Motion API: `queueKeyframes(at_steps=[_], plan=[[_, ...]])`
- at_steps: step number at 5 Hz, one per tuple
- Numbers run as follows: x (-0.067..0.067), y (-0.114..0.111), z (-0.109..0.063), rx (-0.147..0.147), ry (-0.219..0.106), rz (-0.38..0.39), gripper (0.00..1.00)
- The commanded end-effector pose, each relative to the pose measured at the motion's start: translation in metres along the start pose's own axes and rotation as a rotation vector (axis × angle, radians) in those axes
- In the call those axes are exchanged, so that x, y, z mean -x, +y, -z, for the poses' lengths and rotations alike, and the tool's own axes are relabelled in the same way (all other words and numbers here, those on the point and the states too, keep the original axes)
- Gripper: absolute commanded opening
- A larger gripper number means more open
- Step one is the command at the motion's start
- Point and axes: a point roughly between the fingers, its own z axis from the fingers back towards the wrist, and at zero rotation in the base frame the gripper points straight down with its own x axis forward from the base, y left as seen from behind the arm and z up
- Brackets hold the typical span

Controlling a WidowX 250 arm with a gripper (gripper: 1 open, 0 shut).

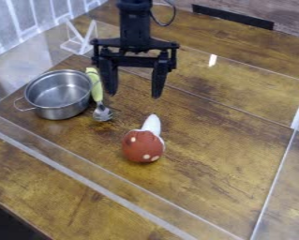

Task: Move the green spoon to the right

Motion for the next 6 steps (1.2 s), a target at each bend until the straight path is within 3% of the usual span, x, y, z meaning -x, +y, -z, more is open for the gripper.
queueKeyframes(at_steps=[1, 2, 4, 6], plan=[[-0.007, 0.019, -0.028, 0.053, -0.095, -0.193, 1.0], [-0.012, 0.03, -0.027, 0.086, -0.115, -0.346, 1.0], [-0.045, 0.044, -0.007, 0.112, -0.117, -0.461, 1.0], [-0.031, 0.043, 0.001, 0.116, -0.1, -0.529, 1.0]])
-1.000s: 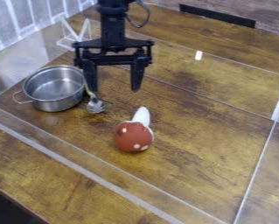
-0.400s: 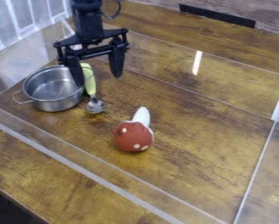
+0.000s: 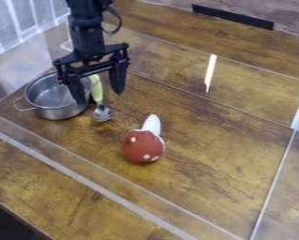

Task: Move the green spoon to the right

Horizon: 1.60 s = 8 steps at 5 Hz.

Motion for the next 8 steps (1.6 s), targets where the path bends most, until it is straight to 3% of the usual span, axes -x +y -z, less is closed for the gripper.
queueKeyframes(at_steps=[1, 2, 5, 6, 7, 8], plan=[[0.001, -0.021, -0.02, 0.061, -0.039, 0.015, 1.0], [0.001, -0.038, -0.011, 0.061, -0.027, 0.016, 1.0], [-0.026, -0.035, 0.019, 0.067, -0.021, -0.081, 1.0], [-0.032, -0.038, 0.013, 0.069, -0.018, -0.101, 0.0], [-0.036, -0.039, 0.004, 0.068, -0.017, -0.12, 0.0], [-0.04, -0.038, -0.001, 0.073, -0.002, -0.126, 1.0]])
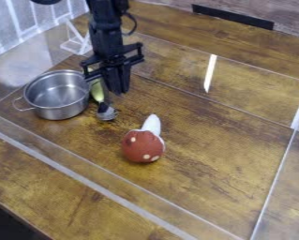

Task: Move the green spoon to the right

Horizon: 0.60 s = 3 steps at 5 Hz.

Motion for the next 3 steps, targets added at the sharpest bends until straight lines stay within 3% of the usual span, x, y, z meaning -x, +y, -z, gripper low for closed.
queueKeyframes(at_steps=[1, 3], plan=[[-0.012, -0.002, -0.024, 0.049, -0.018, -0.019, 1.0], [0.003, 0.002, -0.002, 0.037, -0.014, -0.133, 1.0]])
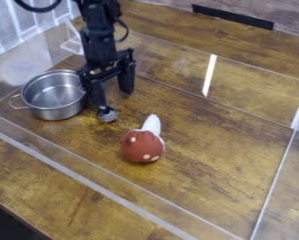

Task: Move the green spoon to the right

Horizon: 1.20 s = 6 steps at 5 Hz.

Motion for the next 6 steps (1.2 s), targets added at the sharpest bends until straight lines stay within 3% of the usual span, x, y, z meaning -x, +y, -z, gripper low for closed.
queueKeyframes(at_steps=[1, 2, 3, 5, 6], plan=[[0.011, -0.005, -0.014, 0.035, -0.016, 0.044, 0.0], [0.016, -0.004, -0.012, 0.03, -0.011, 0.07, 0.0], [0.027, -0.009, -0.034, 0.045, -0.017, 0.107, 0.0], [0.037, -0.008, -0.1, 0.08, -0.028, 0.182, 0.0], [0.055, -0.008, -0.132, 0.085, -0.023, 0.235, 0.0]])
